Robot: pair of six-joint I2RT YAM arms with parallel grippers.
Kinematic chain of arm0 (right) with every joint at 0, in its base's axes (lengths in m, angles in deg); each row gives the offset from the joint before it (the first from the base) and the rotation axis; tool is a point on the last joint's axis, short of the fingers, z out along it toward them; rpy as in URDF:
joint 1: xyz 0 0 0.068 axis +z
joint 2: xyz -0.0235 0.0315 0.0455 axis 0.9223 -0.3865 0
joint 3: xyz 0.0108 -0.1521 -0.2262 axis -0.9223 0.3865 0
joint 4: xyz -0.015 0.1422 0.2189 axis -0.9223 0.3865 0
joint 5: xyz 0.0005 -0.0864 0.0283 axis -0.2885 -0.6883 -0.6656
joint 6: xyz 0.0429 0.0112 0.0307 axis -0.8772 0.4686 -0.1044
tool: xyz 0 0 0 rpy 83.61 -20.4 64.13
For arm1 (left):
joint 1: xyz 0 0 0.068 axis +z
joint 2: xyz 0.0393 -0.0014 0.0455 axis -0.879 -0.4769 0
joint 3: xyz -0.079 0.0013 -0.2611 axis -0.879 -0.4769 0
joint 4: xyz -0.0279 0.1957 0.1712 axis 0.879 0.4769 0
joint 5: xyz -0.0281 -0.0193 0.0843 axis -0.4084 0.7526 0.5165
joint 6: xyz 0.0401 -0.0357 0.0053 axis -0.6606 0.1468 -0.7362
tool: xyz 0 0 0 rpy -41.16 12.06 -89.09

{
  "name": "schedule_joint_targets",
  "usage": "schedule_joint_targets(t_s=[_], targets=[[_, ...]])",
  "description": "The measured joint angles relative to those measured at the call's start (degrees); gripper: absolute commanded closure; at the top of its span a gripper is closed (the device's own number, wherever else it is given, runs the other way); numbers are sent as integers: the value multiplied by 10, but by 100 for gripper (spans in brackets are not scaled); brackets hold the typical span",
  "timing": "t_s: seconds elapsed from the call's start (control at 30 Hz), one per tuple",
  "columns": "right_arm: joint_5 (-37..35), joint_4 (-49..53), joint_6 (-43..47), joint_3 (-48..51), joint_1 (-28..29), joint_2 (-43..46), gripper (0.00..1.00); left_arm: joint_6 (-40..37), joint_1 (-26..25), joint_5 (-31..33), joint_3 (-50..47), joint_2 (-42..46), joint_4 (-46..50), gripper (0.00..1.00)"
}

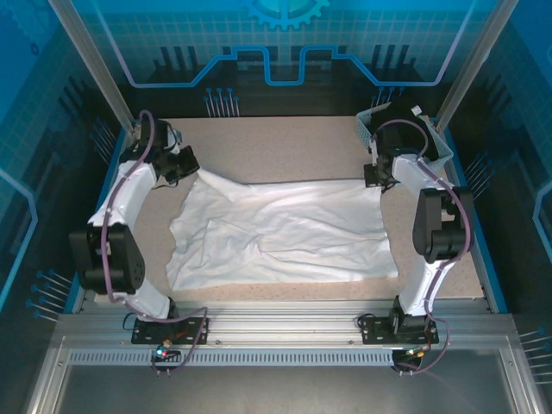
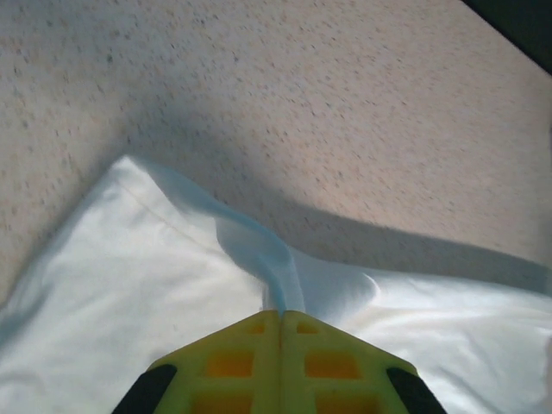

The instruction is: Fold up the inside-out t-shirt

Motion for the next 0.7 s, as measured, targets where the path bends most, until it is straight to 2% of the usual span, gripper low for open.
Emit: schedule_joint_targets(t_s=[0.2, 0.4, 0.7], targets=[[-9, -9, -26, 69, 11, 68, 100, 27, 4, -29, -28, 88, 35, 100], [-29, -3, -47, 123, 35, 111, 100, 18, 21, -42, -58, 136, 97, 100], [-52, 35, -57, 169, 37, 155, 100, -3, 51, -67, -126, 201, 177, 100]])
